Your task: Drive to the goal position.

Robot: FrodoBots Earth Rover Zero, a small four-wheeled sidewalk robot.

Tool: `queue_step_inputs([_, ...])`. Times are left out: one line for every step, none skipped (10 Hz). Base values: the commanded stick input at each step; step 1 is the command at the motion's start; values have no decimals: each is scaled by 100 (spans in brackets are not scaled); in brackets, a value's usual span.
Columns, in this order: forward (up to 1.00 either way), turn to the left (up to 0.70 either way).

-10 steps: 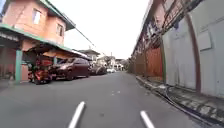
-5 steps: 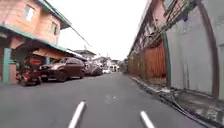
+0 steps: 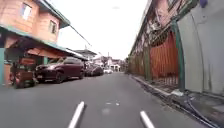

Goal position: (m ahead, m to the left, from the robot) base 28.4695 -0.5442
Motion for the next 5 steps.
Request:
queue_step_inputs([100,-40])
queue_step_inputs([100,-36])
queue_step_inputs([100,-13])
queue_step_inputs([100,0])
queue_step_inputs([100,0])
